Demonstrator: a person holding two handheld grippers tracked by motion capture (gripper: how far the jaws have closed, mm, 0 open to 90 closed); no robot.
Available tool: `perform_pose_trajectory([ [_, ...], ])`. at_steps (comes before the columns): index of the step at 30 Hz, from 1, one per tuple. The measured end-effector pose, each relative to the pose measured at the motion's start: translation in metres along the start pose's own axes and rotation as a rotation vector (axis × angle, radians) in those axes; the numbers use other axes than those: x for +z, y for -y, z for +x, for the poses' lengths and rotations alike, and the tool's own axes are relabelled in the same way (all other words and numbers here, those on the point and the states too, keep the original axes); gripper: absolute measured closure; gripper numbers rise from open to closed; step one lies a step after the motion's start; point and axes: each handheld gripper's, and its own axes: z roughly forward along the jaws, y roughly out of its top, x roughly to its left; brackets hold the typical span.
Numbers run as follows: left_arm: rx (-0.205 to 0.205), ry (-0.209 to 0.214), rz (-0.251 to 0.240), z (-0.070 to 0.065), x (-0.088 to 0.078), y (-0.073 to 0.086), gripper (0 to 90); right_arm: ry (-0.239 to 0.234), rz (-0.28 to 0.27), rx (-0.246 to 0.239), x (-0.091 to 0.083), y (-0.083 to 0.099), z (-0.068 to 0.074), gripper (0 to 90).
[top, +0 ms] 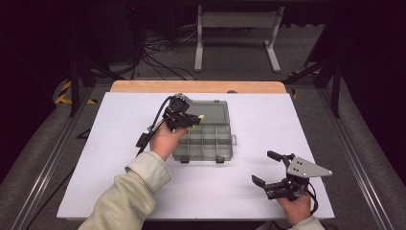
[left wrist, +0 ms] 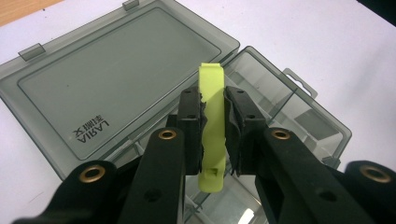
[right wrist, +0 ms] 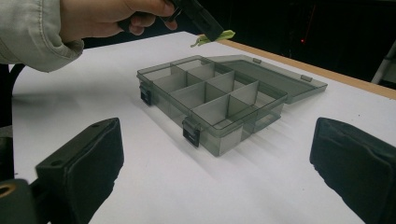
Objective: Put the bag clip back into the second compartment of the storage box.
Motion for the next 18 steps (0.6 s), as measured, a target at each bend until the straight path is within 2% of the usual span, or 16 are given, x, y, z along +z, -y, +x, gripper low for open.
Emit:
perform_pose_trajectory([
  [10, 0.013, -0.021, 0.006, 0.000, 0.007, 0.005, 76.9, -0.002, -0.001, 0.001, 0.000, 0.000, 0.000, 3.3],
  [18, 0.011, -0.018, 0.016, 0.001, 0.017, 0.007, 76.9, -0.002, 0.000, 0.001, -0.001, 0.000, 0.000, 3.3],
])
